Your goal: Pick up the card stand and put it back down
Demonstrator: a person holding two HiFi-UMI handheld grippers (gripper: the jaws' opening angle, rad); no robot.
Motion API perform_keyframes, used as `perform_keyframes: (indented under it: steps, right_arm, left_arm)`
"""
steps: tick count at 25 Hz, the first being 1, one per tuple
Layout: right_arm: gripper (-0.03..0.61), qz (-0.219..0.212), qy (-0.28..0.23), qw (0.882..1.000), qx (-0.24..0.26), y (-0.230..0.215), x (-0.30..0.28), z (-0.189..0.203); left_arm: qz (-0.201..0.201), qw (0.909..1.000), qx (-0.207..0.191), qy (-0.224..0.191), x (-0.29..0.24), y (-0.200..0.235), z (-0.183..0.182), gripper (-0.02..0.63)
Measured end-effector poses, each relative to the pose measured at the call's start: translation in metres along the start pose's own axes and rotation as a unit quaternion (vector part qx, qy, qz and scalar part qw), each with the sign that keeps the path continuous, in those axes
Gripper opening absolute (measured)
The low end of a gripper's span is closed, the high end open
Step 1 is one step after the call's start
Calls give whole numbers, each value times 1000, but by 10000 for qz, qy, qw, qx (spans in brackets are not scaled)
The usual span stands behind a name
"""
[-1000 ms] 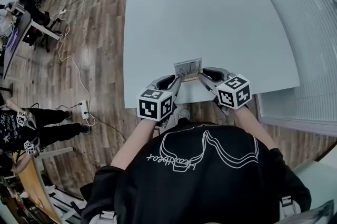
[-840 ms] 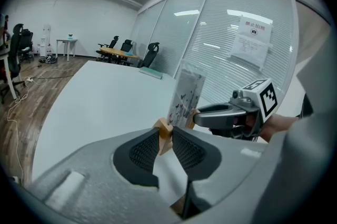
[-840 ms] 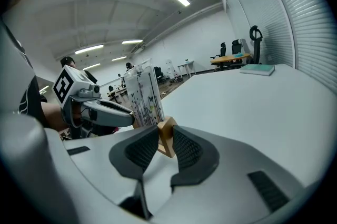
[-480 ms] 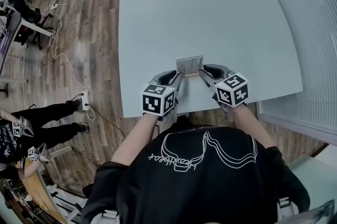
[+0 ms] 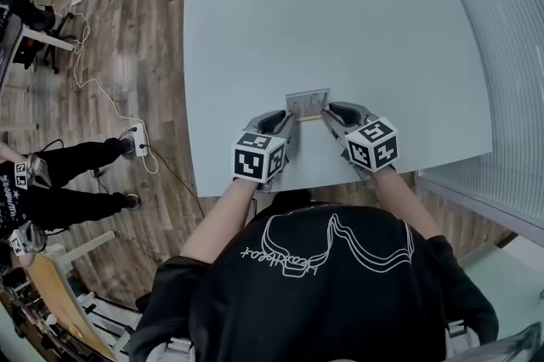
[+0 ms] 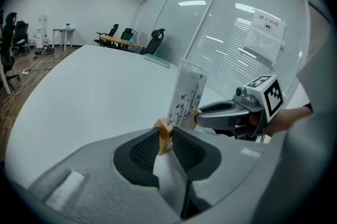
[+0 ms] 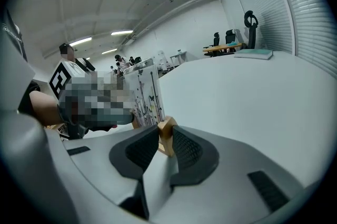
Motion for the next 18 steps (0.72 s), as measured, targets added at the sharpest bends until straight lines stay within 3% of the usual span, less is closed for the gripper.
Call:
perform_keyframes:
  steps: [13,18]
  right_arm:
    - [92,99,-276,9994,-182,0,1,-7]
    - [115,194,-591,9972,-408,-3,8,-8]
  left_arm:
    - [34,9996,-188,-214,2,1,-6,84]
    - [-24,9995,-37,-307,3,6,-1,98]
Point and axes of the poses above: the fingertips, and each gripper's own axes: x backward along the fingers, y to its left, z out of its underside, the point moved 1 cm from there along x, backward along the fingers, and after that the axes turned 1 degree about y, right-handed, at the moved point
